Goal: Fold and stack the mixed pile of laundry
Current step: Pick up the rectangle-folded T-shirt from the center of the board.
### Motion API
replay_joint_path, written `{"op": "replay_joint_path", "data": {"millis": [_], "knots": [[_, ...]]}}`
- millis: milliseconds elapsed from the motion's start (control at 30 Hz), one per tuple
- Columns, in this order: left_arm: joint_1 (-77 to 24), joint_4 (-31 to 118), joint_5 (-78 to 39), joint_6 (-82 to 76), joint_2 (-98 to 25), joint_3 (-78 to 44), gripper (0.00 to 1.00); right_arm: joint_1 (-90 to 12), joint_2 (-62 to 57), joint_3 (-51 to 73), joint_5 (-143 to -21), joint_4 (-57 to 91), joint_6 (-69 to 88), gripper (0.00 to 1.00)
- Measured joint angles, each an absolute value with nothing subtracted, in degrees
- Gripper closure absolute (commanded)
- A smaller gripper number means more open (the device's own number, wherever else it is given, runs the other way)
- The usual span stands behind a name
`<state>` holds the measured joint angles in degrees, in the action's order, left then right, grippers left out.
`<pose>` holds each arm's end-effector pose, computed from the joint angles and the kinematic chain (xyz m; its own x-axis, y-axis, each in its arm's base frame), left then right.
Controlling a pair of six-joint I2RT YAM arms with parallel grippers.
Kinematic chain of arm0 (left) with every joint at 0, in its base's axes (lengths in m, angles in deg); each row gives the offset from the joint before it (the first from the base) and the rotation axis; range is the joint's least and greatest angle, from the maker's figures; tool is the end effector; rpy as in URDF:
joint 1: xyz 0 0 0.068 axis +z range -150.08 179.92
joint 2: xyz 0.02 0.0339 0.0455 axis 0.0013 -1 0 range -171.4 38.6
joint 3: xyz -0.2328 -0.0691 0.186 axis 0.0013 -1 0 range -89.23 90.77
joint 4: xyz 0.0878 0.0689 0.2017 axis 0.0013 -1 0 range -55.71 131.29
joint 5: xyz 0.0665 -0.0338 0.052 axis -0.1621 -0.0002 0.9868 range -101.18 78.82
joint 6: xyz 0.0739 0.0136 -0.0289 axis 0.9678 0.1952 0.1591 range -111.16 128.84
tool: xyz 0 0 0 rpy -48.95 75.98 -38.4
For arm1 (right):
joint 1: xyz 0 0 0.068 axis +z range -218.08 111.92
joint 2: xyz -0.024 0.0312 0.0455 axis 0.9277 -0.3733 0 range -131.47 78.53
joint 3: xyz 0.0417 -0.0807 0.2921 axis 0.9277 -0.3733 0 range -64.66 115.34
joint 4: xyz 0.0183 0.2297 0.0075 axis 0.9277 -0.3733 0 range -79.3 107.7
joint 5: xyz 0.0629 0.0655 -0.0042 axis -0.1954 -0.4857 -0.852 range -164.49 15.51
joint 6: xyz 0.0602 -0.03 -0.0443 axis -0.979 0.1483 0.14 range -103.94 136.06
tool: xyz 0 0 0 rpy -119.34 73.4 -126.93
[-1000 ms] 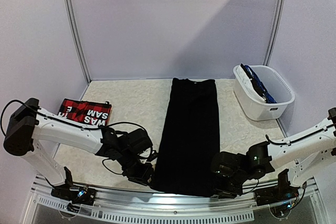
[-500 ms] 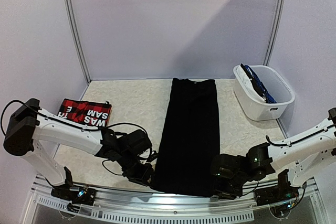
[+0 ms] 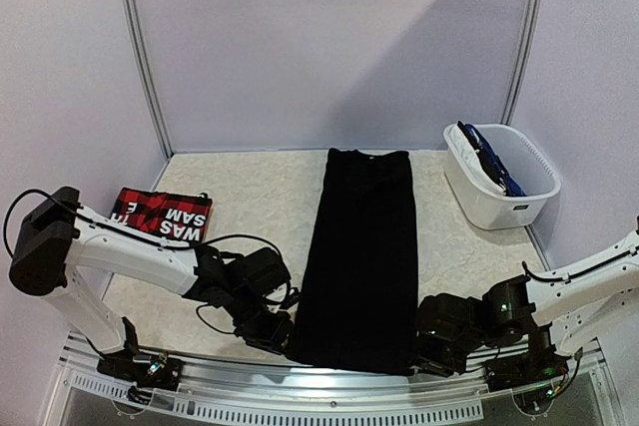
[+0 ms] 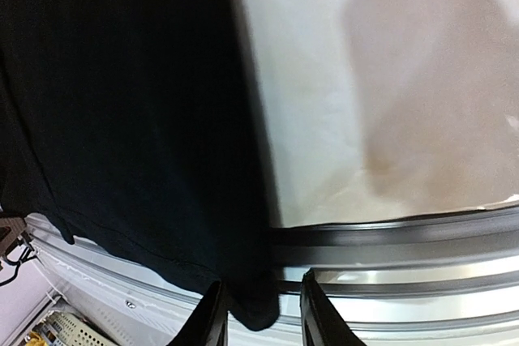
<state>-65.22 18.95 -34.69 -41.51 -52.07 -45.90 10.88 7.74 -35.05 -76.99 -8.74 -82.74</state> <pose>0.0837 -0.2467 0.1673 -0.9370 0.3429 0.0665 0.2646 0.8210 -0.5059 0.0306 0.1727 0.1680 -0.9451 0.3118 0.0982 0.3255 0.8702 0.3700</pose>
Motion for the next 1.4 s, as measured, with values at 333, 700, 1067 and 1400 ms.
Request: {"op": "replay_joint_path", "data": {"millis": [333,700,1067,1400], "knots": [[-65.22,19.38,-34.66,-41.53,-52.51,-45.9,0.67,10.92,4.71,-33.76,-77.78,-7.43,-81.74,0.97],[-65.22,21.46,-34.71,-42.17,-52.62,-45.96,0.55,10.94,4.88,-33.24,-77.98,-9.46,-80.73,1.0],[-65.22,23.71,-32.96,-43.89,-50.65,-48.28,0.55,10.94,3.2,-31.71,-78.3,-10.92,-79.4,1.0],[-65.22,26.64,-33.16,-44.83,-51.76,-48.87,0.8,10.94,2.21,-30.77,-78.67,-11.51,-78.96,1.0]]}}
